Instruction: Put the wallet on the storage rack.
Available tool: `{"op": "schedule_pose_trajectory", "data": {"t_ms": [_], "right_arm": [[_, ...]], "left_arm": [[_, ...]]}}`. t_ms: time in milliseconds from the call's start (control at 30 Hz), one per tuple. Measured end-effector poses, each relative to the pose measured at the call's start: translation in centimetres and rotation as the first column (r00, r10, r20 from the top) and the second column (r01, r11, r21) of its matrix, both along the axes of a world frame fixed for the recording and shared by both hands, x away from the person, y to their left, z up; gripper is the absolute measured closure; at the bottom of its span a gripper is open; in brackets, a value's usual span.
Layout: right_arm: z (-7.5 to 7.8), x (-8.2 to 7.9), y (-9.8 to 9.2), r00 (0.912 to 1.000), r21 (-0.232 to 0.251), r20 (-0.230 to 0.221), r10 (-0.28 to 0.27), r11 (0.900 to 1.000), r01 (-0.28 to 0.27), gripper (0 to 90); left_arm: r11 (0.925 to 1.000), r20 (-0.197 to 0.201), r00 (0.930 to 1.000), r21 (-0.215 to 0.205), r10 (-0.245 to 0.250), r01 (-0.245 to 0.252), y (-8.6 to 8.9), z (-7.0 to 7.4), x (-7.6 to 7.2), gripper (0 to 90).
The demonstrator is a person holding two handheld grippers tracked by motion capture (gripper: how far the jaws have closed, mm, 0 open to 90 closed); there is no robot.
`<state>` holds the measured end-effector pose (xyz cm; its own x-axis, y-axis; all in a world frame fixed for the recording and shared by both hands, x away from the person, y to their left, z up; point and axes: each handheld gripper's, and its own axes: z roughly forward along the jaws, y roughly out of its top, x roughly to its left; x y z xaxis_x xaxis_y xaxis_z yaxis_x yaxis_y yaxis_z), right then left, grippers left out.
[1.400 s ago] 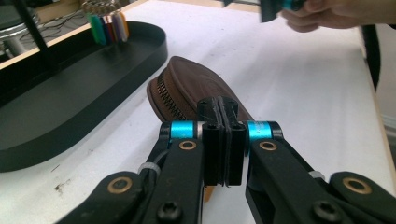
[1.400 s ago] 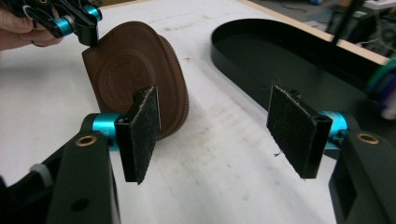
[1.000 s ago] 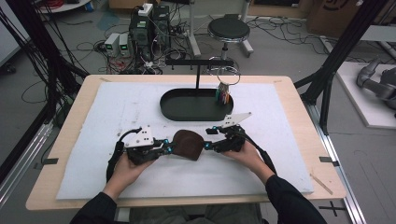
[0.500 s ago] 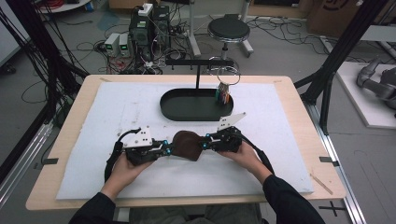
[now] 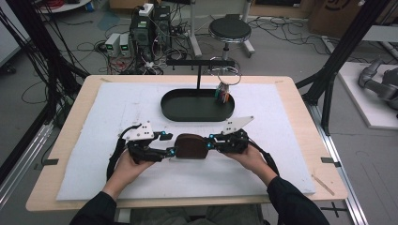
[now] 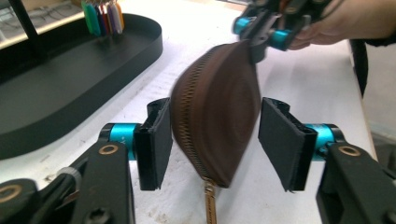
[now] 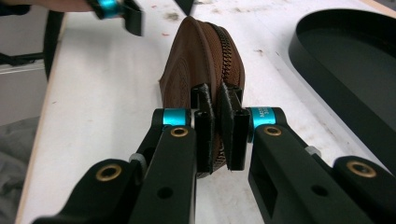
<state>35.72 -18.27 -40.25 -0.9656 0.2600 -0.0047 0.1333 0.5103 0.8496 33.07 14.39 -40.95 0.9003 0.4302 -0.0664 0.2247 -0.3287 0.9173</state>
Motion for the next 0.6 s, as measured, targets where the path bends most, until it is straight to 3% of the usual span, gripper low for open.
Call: {"op": "schedule_pose_trajectory", "data": {"t_ms": [167, 233, 367, 400, 467, 600], "right_arm": [[0.3, -0.4, 0.0, 0.9995, 0.001, 0.024, 0.022, 1.000, -0.022, 85.9], [0.4, -0.6, 0.0, 0.9991, 0.005, 0.026, 0.035, 0.999, -0.035, 85.9], [0.5, -0.8, 0.1, 0.9977, 0.008, 0.045, 0.051, 0.999, -0.051, 85.9], [0.6, -0.9, 0.0, 0.9975, 0.009, 0.046, 0.053, 0.999, -0.053, 85.9], [0.7, -0.9, -0.1, 0.9976, 0.011, 0.044, 0.054, 0.998, -0.054, 85.9], [0.9, -0.8, -0.4, 0.9979, 0.024, 0.044, 0.048, 0.999, -0.049, 85.8]], "left_arm": [[0.9999, -0.055, 0.9984, -0.008, -0.014, 0.013, -0.4, -0.8, 1.0, 39.6], [0.9995, -0.088, 0.9957, -0.010, -0.030, 0.029, -0.7, -1.2, 1.4, 36.9], [0.9970, -0.115, 0.9903, -0.019, -0.077, 0.075, -1.1, -1.7, 1.7, 36.9], [0.9957, -0.114, 0.9892, -0.021, -0.092, 0.090, -1.2, -1.7, 1.6, 39.3], [0.9926, -0.098, 0.9878, -0.021, -0.121, 0.119, -1.3, -1.6, 1.4, 52.8], [0.9896, -0.092, 0.9863, -0.056, -0.137, 0.133, -1.0, -1.3, 1.5, 61.5]]}}
